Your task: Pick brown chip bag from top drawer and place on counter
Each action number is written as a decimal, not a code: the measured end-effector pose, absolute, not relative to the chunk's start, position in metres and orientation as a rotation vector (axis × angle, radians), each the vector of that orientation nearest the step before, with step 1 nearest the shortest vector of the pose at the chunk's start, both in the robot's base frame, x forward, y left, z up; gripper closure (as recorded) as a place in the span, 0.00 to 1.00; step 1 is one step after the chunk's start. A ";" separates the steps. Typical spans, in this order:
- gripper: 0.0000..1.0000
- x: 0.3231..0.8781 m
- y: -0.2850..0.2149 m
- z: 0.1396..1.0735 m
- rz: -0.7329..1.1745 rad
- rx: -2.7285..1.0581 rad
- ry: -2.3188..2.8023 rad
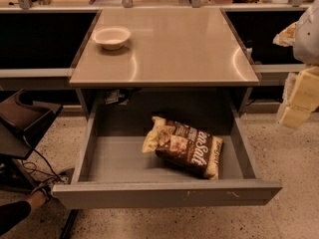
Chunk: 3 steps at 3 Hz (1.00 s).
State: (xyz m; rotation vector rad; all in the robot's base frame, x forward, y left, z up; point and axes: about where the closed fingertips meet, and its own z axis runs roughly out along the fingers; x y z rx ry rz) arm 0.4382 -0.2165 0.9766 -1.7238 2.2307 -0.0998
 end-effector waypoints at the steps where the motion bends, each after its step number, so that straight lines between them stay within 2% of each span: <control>1: 0.00 0.438 -0.216 0.976 -0.099 -1.724 2.230; 2: 0.00 0.459 -0.205 0.941 0.009 -1.812 2.202; 3: 0.00 0.486 -0.181 0.877 0.200 -1.973 2.168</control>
Offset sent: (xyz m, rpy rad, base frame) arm 0.0508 0.0257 -0.0923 0.0816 0.1868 0.1817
